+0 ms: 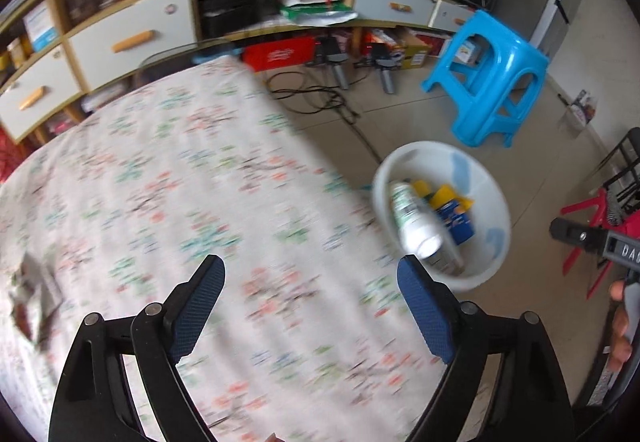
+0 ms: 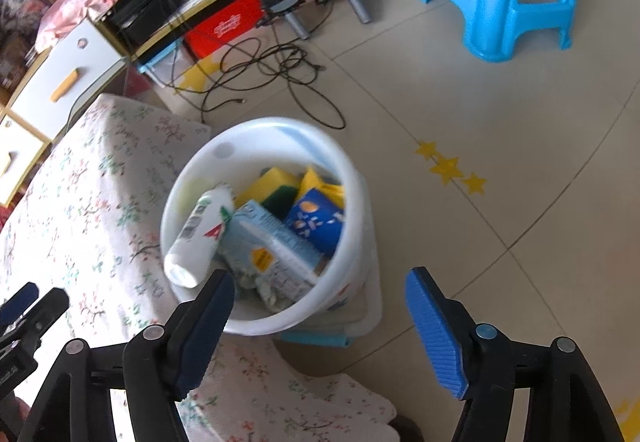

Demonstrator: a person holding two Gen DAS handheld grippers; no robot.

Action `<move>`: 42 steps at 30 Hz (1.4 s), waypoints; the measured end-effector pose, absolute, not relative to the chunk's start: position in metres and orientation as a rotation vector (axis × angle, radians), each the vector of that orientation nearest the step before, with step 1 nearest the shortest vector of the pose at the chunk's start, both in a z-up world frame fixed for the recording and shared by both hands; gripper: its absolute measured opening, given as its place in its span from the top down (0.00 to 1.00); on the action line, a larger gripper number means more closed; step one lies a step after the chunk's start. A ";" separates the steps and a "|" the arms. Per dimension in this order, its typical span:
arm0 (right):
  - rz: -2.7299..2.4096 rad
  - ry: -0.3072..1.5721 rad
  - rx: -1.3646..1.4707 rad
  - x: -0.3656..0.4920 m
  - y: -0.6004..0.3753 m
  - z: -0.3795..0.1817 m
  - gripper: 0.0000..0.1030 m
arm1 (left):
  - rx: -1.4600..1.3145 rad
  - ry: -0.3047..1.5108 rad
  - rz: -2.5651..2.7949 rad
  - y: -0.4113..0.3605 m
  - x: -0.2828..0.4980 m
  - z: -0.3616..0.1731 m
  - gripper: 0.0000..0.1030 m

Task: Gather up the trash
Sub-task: 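Move the right tool to the pecan kernels bag while the left tool moves to the white tissue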

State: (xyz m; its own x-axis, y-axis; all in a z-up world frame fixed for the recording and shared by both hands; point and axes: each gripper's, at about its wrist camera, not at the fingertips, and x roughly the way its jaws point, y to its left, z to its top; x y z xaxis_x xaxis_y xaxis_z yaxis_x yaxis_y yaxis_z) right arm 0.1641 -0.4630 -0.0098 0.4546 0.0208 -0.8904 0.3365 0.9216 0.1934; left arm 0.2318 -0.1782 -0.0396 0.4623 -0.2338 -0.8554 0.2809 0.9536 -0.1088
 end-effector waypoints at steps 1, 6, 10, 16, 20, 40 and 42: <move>-0.195 1.089 0.362 0.164 -0.458 -0.010 0.25 | 0.052 1.045 -0.301 -0.167 0.230 -0.039 0.12; -0.149 1.096 0.309 0.169 -0.423 -0.008 0.21 | 0.053 1.067 -0.223 -0.115 0.220 -0.042 0.08; -0.117 1.115 0.279 0.175 -0.392 -0.011 0.21 | 0.042 1.073 -0.168 -0.072 0.210 -0.043 0.08; -0.038 1.136 0.241 0.184 -0.335 -0.015 0.19 | -0.010 1.085 -0.077 -0.005 0.196 -0.045 0.04; 0.011 1.154 0.177 0.190 -0.291 -0.020 0.18 | -0.071 1.081 -0.015 0.038 0.186 -0.049 0.03; 0.297 1.187 0.039 0.216 -0.063 -0.061 0.18 | -0.180 1.122 0.182 0.179 0.135 -0.057 0.03; 0.328 1.181 0.028 0.217 -0.042 -0.065 0.18 | -0.193 1.124 0.189 0.189 0.131 -0.057 0.03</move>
State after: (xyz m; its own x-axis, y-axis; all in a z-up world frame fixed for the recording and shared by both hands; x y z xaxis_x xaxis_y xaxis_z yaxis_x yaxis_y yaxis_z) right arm 0.2173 -0.0422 -0.0651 0.3383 0.2667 -0.9025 -0.2375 0.9522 0.1923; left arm 0.1311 0.1894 -0.0569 0.4195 0.0524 -0.9062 -0.2462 0.9675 -0.0580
